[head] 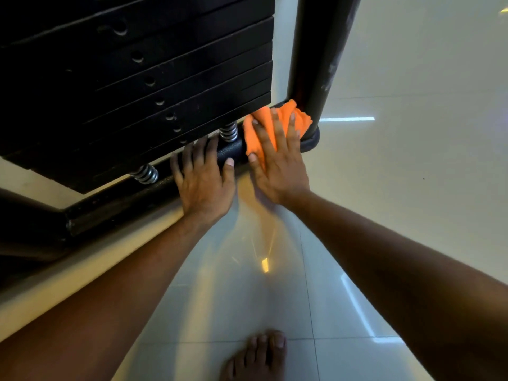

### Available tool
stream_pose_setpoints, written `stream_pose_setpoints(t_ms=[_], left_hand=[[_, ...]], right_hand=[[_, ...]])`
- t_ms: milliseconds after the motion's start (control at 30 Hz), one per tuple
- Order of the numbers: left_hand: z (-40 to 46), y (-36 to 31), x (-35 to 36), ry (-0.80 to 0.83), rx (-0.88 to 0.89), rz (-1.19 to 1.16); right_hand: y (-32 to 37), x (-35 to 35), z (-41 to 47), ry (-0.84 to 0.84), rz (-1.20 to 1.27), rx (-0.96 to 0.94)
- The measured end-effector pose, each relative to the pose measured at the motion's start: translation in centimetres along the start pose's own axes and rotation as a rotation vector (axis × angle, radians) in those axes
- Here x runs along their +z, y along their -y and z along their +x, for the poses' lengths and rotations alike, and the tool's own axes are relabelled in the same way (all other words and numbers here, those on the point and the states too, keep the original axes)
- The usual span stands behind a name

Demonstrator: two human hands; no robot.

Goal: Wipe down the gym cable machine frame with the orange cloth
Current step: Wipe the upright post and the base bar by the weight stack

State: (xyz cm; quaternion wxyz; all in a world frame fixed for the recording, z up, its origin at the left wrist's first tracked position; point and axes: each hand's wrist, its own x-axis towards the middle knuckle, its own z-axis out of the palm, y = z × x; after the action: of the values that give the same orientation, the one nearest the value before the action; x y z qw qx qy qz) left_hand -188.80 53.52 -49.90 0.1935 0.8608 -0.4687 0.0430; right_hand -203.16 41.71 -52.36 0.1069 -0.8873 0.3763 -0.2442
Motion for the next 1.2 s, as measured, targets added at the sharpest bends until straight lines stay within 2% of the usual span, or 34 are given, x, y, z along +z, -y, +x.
stream_pose_setpoints(t_ms=[100,200,267,367,467,567,633,733,833,933,1000,1100,1200], left_hand=[[0.3,-1.8,0.2,0.006,-0.098,-0.028],[0.3,-2.0,0.5,-0.010,-0.115,-0.043],[0.1,-1.4,0.6,-0.016,-0.084,-0.027],[0.0,-1.1,0.7,-0.010,-0.059,-0.024],[0.0,-1.1,0.8,-0.015,-0.049,-0.010],[-0.2,-0.8,1.0,-0.031,-0.033,0.002],[-0.2,-0.7,1.1,-0.027,-0.033,0.005],[-0.2,-0.8,1.1,-0.017,-0.035,0.002],[-0.3,-0.8,1.0,-0.022,-0.039,0.004],[-0.3,-0.8,0.9,-0.018,-0.030,0.003],[-0.3,-0.7,0.7,-0.004,-0.032,0.002],[-0.1,-0.5,0.5,0.015,-0.028,-0.006],[-0.2,-0.3,0.4,0.022,-0.007,0.010]], right_hand=[[0.4,-0.2,0.0,0.072,-0.022,-0.156],[-3.2,-2.2,1.8,0.074,-0.111,-0.282],[-4.6,-3.6,2.5,0.078,-0.095,-0.186],[-1.9,-3.0,1.5,0.071,-0.037,-0.078],[-0.2,-1.7,0.5,0.110,-0.065,-0.215],[-3.0,-3.4,2.0,0.087,-0.125,-0.316],[-4.3,-4.5,2.6,0.071,-0.077,-0.224],[-0.9,-3.3,1.9,0.052,-0.037,-0.070],[1.3,-1.8,1.4,0.100,-0.036,-0.170],[-2.0,-3.8,2.9,0.090,-0.128,-0.306],[-3.7,-4.9,3.9,0.079,-0.120,-0.225],[-1.1,-3.6,2.7,0.063,-0.063,-0.076],[0.6,-2.1,-0.1,0.149,-0.065,-0.176]])
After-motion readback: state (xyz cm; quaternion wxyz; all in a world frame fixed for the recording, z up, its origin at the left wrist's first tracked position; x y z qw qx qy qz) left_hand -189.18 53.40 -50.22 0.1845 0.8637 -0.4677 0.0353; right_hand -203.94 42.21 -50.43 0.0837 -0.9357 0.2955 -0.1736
